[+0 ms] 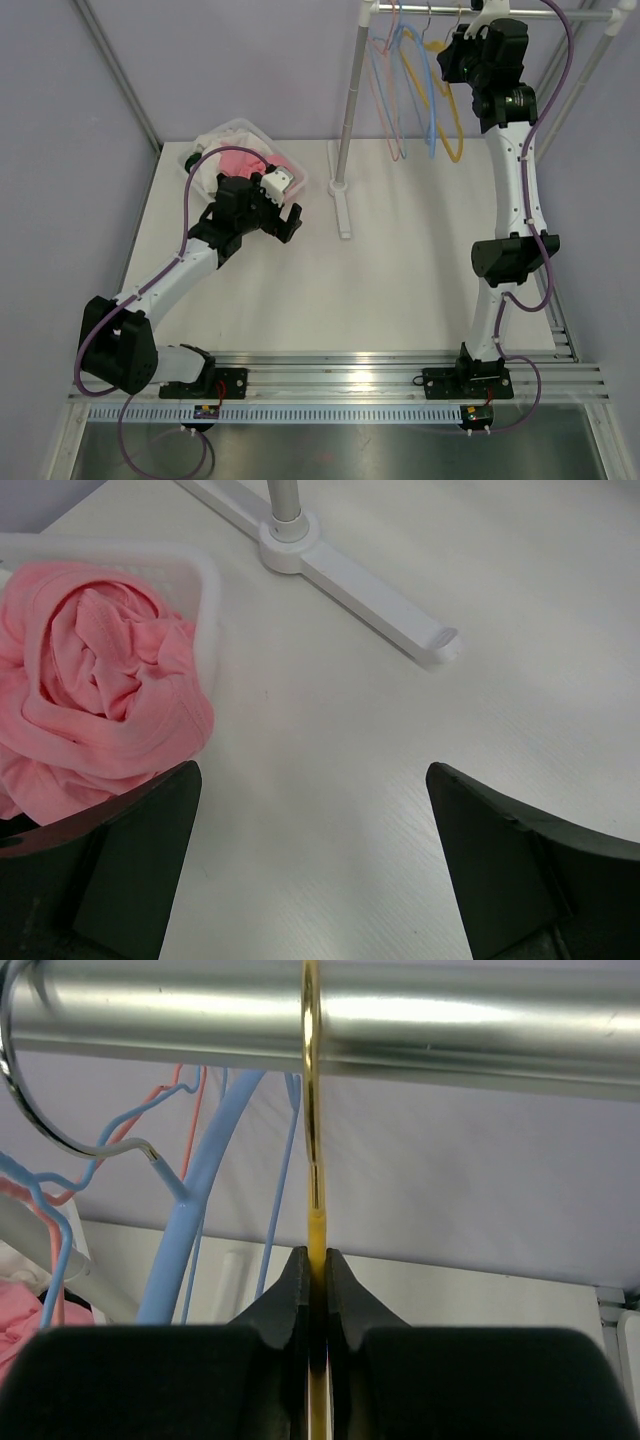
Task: Remove the t-shirt from the hanger
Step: Hang the hanger back to the clothesline with the right arm
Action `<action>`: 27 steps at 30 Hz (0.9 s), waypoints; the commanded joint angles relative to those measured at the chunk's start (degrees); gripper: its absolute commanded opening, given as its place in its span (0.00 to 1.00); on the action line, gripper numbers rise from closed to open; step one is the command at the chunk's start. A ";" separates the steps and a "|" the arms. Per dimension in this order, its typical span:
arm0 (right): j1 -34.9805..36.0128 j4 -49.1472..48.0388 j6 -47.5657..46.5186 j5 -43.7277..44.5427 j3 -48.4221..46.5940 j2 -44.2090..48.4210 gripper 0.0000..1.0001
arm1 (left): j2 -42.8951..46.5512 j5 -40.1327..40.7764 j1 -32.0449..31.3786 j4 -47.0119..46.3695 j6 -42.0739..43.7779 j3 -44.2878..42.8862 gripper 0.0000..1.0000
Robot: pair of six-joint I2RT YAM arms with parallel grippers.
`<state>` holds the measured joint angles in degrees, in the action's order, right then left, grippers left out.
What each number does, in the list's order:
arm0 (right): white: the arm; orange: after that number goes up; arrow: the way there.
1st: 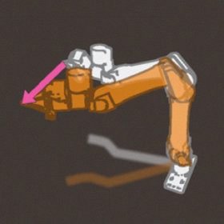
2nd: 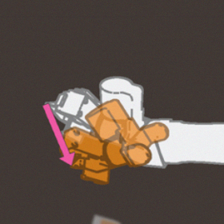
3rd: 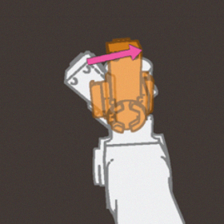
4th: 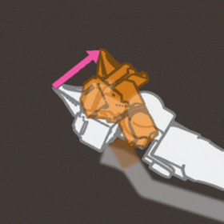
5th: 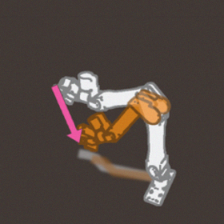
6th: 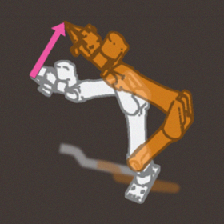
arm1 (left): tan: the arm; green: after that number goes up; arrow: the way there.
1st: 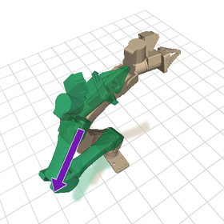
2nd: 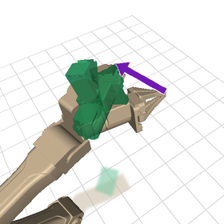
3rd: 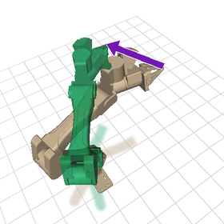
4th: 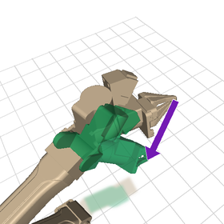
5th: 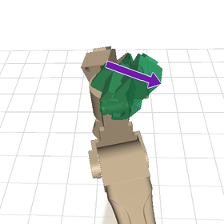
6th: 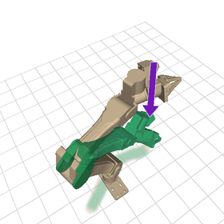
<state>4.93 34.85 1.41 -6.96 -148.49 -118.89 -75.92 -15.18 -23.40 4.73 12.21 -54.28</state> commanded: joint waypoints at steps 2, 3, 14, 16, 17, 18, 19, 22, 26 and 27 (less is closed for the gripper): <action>-0.45 0.22 0.52 -1.48 2.58 3.75 0.12 | 0.69 -0.90 -0.42 -0.78 0.54 -2.58 0.99; -0.45 0.04 0.61 -1.48 3.37 4.10 0.22 | 0.77 -0.82 -0.42 -0.78 0.54 -2.50 0.99; -0.45 -2.77 -0.09 0.81 10.58 10.51 0.62 | 1.04 -0.46 -0.68 -0.78 0.62 -2.32 0.99; -0.45 -3.47 0.00 1.59 12.60 11.66 0.67 | 1.21 -0.38 -0.77 -0.86 0.62 -2.23 0.99; -0.45 -4.08 0.00 1.95 13.39 12.88 0.71 | 1.21 -0.20 -0.77 -0.86 0.71 -2.23 0.99; -0.53 -4.52 0.00 2.30 15.22 14.37 0.73 | 1.39 -0.20 -0.86 -0.95 0.71 -2.14 0.99; -0.45 -4.88 -0.09 2.48 16.11 14.39 0.76 | 1.48 -0.11 -0.86 -0.87 0.80 -2.14 0.99; -0.45 -6.37 -0.09 2.57 20.24 17.81 0.80 | 1.83 0.15 -0.86 -0.95 0.80 -2.06 0.99; -0.53 -9.09 0.08 2.22 26.66 24.47 0.77 | 2.27 0.50 -0.95 -1.04 0.80 -1.88 0.99; -0.45 -9.36 0.08 2.30 29.19 25.71 0.77 | 2.53 0.33 -1.03 -0.69 0.63 -1.88 0.99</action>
<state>4.73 30.13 1.56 -5.37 -122.58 -99.04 -75.61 -15.03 -24.03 5.56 12.23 -54.28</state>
